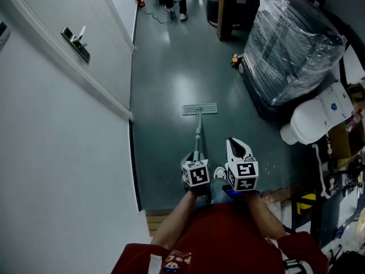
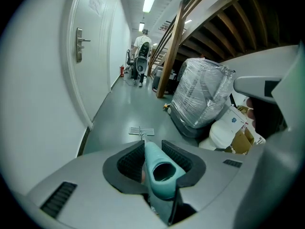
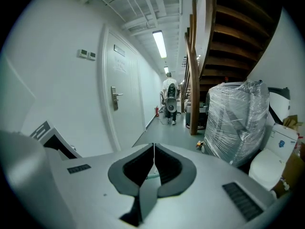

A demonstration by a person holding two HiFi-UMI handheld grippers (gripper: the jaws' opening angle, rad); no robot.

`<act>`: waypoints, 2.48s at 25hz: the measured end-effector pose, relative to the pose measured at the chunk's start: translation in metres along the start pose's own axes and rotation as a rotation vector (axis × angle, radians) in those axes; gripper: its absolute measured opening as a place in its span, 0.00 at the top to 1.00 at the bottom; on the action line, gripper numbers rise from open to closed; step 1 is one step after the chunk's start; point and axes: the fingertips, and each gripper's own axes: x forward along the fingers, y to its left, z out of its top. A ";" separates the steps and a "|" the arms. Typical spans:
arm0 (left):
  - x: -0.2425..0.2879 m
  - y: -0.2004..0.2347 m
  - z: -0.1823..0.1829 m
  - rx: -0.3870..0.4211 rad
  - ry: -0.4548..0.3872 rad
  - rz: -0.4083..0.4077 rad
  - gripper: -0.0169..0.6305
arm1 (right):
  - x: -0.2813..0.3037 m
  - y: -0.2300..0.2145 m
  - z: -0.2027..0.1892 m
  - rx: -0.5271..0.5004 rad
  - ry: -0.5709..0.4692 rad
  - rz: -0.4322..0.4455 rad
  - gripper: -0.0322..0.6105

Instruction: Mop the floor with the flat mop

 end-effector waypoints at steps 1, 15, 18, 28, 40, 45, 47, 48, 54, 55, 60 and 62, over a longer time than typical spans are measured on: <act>-0.002 0.004 -0.004 0.001 -0.001 -0.002 0.78 | -0.004 0.006 -0.001 0.000 -0.004 -0.003 0.92; -0.032 0.013 -0.036 -0.002 0.003 -0.015 0.78 | -0.034 0.042 -0.012 -0.030 0.007 0.001 0.92; -0.031 0.011 -0.037 -0.011 0.001 -0.014 0.78 | -0.032 0.045 -0.009 -0.044 -0.005 0.019 0.92; -0.023 -0.026 -0.032 -0.014 -0.010 0.024 0.78 | -0.029 0.002 -0.010 -0.028 -0.002 0.069 0.92; -0.001 -0.073 -0.014 -0.028 -0.010 0.069 0.78 | -0.019 -0.064 -0.009 -0.013 0.008 0.096 0.92; 0.010 -0.090 -0.002 -0.048 -0.013 0.081 0.78 | -0.016 -0.084 -0.006 -0.017 0.009 0.117 0.92; 0.015 -0.097 0.001 -0.051 -0.019 0.089 0.78 | -0.016 -0.092 -0.005 -0.016 0.009 0.128 0.92; 0.018 -0.100 0.002 -0.053 -0.022 0.091 0.78 | -0.015 -0.096 -0.005 -0.016 0.009 0.132 0.92; 0.034 -0.121 0.012 -0.072 -0.029 0.113 0.78 | -0.010 -0.128 -0.002 -0.020 0.002 0.153 0.92; 0.037 -0.124 0.013 -0.077 -0.030 0.116 0.78 | -0.010 -0.133 -0.002 -0.021 0.001 0.155 0.92; 0.051 -0.140 0.019 -0.078 -0.028 0.125 0.78 | -0.007 -0.163 -0.004 -0.019 0.008 0.142 0.92; 0.055 -0.143 0.024 -0.069 -0.026 0.127 0.78 | -0.005 -0.172 -0.002 -0.011 0.010 0.133 0.92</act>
